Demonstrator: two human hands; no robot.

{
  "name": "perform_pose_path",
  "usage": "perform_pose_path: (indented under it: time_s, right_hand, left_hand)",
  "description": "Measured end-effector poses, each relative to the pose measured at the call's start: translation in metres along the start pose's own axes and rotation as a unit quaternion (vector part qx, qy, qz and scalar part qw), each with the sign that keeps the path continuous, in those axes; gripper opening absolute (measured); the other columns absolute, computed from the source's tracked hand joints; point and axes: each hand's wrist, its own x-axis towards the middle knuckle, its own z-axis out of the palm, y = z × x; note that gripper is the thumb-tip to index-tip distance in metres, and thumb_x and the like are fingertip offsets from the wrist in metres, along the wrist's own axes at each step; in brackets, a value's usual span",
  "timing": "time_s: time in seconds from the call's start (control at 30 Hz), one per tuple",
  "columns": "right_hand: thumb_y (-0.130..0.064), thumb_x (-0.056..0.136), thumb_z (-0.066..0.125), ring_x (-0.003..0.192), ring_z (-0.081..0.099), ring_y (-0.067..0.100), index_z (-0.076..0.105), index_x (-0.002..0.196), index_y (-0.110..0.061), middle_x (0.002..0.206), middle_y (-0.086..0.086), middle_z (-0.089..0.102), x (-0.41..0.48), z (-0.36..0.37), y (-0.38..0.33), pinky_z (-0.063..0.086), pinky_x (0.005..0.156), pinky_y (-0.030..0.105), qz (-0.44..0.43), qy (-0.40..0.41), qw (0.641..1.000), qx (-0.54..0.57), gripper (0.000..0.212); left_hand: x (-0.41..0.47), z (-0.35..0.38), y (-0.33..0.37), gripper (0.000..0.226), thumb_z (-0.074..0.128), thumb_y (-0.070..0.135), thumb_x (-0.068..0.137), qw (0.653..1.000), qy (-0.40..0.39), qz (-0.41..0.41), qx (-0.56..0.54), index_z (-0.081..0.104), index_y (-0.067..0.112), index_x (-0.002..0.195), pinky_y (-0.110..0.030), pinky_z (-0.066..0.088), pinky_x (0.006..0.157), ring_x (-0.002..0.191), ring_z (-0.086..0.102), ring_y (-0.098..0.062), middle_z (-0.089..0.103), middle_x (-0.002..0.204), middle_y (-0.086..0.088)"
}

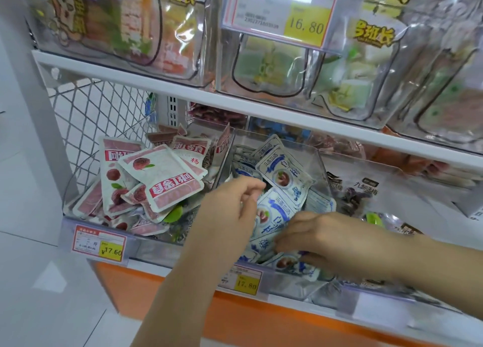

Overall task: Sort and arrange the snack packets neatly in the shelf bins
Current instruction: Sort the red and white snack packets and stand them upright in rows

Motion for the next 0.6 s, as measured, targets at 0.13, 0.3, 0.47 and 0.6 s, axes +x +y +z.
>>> perform_pose_path:
  time_s: [0.13,0.3,0.47,0.6]
  right_hand:
    - [-0.025,0.08,0.07,0.103,0.056,0.011,0.055,0.119,-0.027,0.111,-0.011,0.062,-0.002,-0.008,0.008,0.045,0.093,0.028,0.08,0.043,0.996,-0.017,0.042]
    - [-0.031,0.077,0.073,0.086,0.057,0.016,0.06,0.092,-0.017,0.088,-0.006,0.06,0.0,0.002,0.021,0.037,0.09,0.029,0.152,0.126,0.979,-0.052,0.024]
    - [-0.027,0.076,0.074,0.103,0.058,0.019,0.06,0.107,-0.021,0.111,-0.002,0.064,-0.008,0.005,0.032,0.045,0.094,0.042,0.282,0.234,0.929,0.043,0.034]
    - [-0.037,0.081,0.068,0.125,0.044,0.014,0.053,0.128,-0.026,0.134,-0.007,0.053,-0.021,0.014,0.027,0.033,0.108,0.035,0.343,0.209,0.911,0.093,0.051]
  left_hand:
    - [0.005,0.02,0.0,0.026,0.05,0.021,0.095,0.993,-0.106,-0.001,0.046,0.059,0.028,0.118,-0.006,0.042,0.075,0.089,0.057,0.003,0.064,0.107,0.012]
    - [0.006,0.025,0.0,0.022,0.048,0.039,0.094,0.988,-0.148,-0.038,0.027,0.059,0.034,0.113,-0.004,0.039,0.07,0.082,0.054,0.013,0.062,0.092,0.022]
    - [0.009,0.036,-0.001,0.045,0.059,0.043,0.086,0.991,-0.113,-0.049,0.044,0.047,0.037,0.129,-0.025,0.043,0.096,0.107,0.052,0.001,0.056,0.116,0.02]
    - [0.011,0.048,-0.004,0.055,0.061,0.028,0.088,0.987,-0.058,-0.05,0.138,0.037,0.037,0.136,-0.041,0.049,0.09,0.109,0.055,-0.014,0.051,0.131,0.009]
